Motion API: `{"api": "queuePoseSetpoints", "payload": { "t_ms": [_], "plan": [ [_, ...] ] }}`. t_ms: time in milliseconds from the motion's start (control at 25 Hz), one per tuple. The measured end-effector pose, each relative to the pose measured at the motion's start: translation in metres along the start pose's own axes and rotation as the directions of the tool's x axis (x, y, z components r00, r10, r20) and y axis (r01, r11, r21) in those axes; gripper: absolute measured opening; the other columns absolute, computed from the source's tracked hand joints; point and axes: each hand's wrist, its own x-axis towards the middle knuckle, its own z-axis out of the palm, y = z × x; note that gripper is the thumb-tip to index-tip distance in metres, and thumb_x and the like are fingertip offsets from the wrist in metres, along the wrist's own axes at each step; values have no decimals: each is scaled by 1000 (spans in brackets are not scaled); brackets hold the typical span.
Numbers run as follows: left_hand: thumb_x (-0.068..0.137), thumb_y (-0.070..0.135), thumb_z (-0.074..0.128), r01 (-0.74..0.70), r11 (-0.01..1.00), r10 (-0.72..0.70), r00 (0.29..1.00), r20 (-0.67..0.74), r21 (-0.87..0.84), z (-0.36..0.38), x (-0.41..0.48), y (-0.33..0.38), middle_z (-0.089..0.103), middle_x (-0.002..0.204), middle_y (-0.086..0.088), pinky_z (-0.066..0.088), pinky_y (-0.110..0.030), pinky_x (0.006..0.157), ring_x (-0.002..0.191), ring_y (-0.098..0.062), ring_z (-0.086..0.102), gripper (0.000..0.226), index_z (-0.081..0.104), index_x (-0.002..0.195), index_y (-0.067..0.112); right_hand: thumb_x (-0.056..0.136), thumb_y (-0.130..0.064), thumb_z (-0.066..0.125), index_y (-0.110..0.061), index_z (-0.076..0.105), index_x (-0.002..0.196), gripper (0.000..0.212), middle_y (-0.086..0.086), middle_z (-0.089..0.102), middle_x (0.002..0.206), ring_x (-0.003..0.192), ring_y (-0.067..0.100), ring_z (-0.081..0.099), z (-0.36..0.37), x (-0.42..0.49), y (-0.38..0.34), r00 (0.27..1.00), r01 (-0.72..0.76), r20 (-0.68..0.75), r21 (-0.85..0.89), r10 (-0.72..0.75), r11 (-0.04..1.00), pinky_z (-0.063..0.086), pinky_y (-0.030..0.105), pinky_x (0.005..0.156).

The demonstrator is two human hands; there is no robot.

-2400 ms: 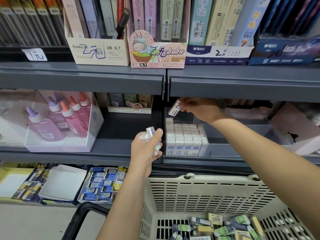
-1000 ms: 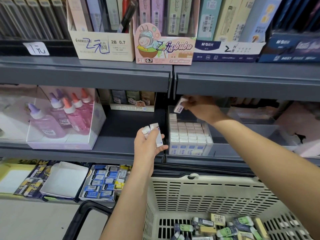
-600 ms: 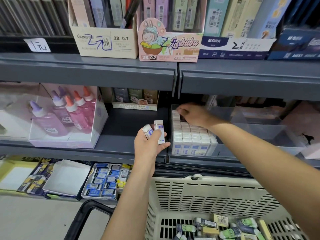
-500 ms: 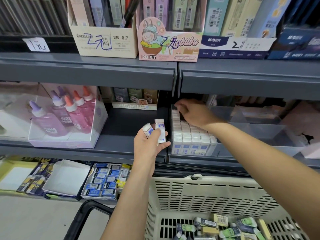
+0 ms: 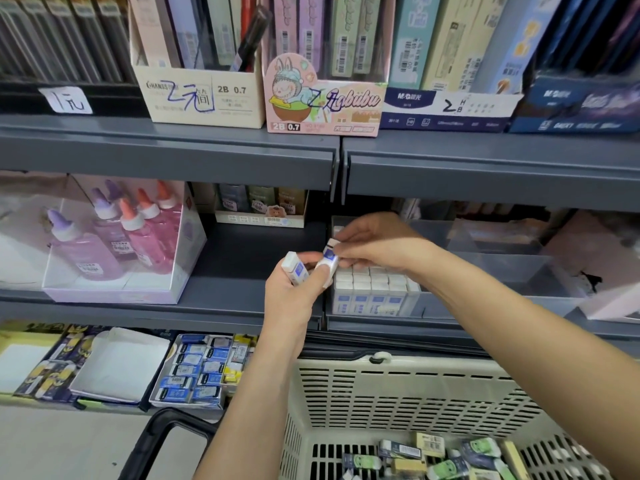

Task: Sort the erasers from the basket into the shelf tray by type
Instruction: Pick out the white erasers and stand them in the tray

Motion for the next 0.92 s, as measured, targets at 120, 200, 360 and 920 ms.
{"api": "queuePoseSetpoints", "payload": {
  "t_ms": [120,200,360,920],
  "plan": [
    [84,5,64,29,999,-30,999,-23,-25,1,0,0,68,87,-7,56,-30,79,83,-15,67,16,60,99,12,78,-8,71,-17,65,84,12,1,73,76,66,7,69,-16,2,8,1000,13,-16,80,-12,997,52,15,56],
    [86,3,58,101,994,-104,990,-98,-29,1,3,-2,66,84,-7,55,-23,62,71,-11,65,18,54,102,11,83,-13,67,-21,63,83,9,0,73,84,72,6,70,-30,14,15,990,60,-136,76,-50,995,52,14,60],
    [91,4,44,163,987,-160,973,-167,1,1,4,-3,65,86,-12,48,-21,48,69,-13,62,12,43,95,15,90,-23,58,-8,66,90,17,13,69,101,91,20,65,-40,47,30,932,55,-338,-220,-129,974,49,30,87],
    [90,5,54,29,998,-15,976,-217,62,-4,3,-2,66,94,4,53,-16,65,83,-5,66,21,60,97,24,93,-17,50,-20,65,101,17,-1,65,105,92,10,56,-8,81,47,947,98,-217,-510,-238,854,36,18,78]
  ]
}}
